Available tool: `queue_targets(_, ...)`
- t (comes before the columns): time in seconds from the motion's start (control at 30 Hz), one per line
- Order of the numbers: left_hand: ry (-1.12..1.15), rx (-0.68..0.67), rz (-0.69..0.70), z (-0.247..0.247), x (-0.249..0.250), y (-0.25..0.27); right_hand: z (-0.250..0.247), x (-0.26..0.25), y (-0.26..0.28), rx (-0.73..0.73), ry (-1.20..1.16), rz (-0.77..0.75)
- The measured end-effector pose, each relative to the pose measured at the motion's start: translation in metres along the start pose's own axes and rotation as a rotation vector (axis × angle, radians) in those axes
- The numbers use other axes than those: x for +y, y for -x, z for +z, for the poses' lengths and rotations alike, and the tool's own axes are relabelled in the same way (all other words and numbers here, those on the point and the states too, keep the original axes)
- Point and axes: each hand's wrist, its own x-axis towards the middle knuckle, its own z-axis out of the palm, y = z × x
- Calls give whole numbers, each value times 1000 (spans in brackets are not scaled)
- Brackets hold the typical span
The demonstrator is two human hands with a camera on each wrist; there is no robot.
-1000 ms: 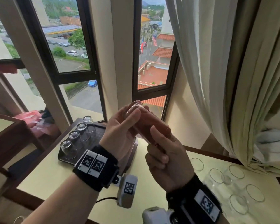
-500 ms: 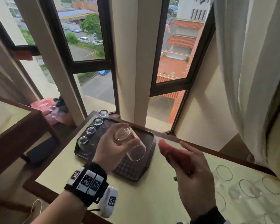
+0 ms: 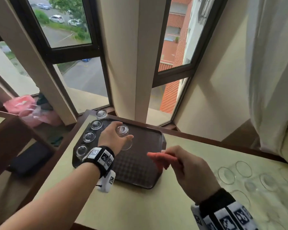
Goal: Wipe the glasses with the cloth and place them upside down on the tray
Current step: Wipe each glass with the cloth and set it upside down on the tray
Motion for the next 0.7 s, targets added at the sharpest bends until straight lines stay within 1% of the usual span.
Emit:
queue_targets(0.07,-54,-29,-17,4,-5,-22,10,2,-5,-121,-14,62)
queue_targets(0.1,-72,-40,-31,6,-7,-32,14,3,-5,-157,-13,78)
queue_targets(0.2,-115,-46,-81,16,-15,-58,22,8,-7,-184,-28,148)
queue_targets(0.37,-146,-47,-84,31,-31,-82,30,16,-6,-108,-128,284)
queue_targets(0.43,-153,-55,-84,36,-35,-87,31,20,-3,-109,-206,326)
queue_targets(0.5,-156,-58,-81,41,-35,-92,29,21,-2,-112,-254,347)
queue_targets(0.63,-157,-35,-86,47,-29,-102,22,21,3,-16,-263,348)
queue_targets(0.7,-164,-20,-90,50,-27,-105,20,25,7,0,-273,367)
